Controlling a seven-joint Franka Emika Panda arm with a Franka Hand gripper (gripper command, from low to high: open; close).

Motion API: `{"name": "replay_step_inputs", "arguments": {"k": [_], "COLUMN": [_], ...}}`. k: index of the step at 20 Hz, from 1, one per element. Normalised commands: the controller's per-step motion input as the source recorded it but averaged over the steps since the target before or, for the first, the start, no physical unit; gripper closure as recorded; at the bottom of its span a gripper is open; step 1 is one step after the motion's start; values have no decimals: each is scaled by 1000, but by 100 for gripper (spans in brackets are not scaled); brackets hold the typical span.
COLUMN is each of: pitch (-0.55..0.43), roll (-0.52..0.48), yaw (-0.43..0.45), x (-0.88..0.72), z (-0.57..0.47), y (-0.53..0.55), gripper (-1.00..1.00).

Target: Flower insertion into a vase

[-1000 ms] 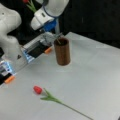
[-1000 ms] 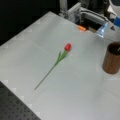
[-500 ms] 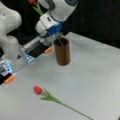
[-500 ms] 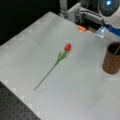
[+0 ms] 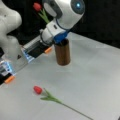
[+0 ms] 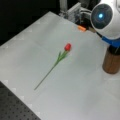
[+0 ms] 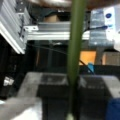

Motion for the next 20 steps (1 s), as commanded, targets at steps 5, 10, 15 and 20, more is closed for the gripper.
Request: {"name": "replay_step_inputs", "arguments": {"k": [5, 10, 15, 20], "pitch": [30, 32, 104, 88], "roll": [-147, -133, -153, -159], "yaw": [73, 87, 113, 123], "x": [296, 277, 286, 362], "z": [-53, 14, 108, 217], "y": [56, 46, 21, -41], "gripper": [-100, -100, -100, -100]}}
